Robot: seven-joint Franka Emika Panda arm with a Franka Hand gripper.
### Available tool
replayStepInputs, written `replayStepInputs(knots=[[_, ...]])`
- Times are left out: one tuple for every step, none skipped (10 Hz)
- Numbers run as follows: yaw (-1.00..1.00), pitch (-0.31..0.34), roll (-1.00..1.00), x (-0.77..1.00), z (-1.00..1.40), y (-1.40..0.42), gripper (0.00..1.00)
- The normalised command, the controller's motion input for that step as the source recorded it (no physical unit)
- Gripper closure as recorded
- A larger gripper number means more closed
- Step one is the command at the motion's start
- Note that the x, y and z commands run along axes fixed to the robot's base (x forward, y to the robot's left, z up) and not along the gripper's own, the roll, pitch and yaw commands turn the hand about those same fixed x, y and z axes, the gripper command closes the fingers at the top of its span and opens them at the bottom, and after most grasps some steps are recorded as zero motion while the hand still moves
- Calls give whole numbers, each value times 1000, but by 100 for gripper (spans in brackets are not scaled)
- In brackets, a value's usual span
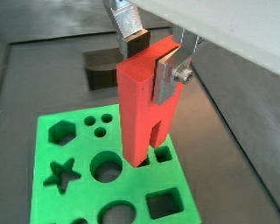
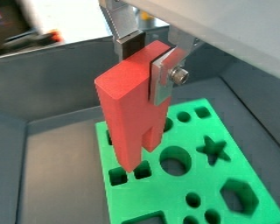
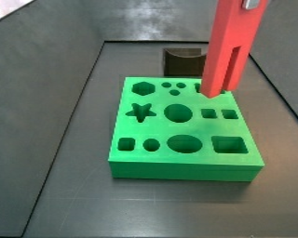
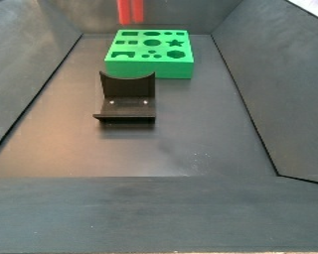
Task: Pick up the double-square object. Move up. Move to above the board. Insert the double-square object.
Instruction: Insert the double-square object.
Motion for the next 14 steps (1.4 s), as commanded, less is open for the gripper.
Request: replayStepInputs(knots=[[-1000, 0, -27, 0, -194, 0, 100], [-1000, -13, 0, 0, -286, 0, 100], [-1000, -21, 0, 0, -300, 0, 100], [-1000, -27, 0, 0, -306, 0, 100], [-1000, -51, -16, 0, -269, 0, 100], [-514, 36, -14, 554, 0, 0, 100], [-449, 47, 0, 620, -3, 0, 100], [-611, 0, 0, 551, -31, 11, 100], [-443, 83, -13, 454, 0, 94, 100], [0, 0, 0, 0, 0, 17, 100], [0, 0, 77, 14, -317, -3, 100], [-49, 0, 101, 234, -534, -157, 100], [-29, 0, 96, 309, -597, -143, 100], [0, 0, 0, 0, -31, 0, 100]])
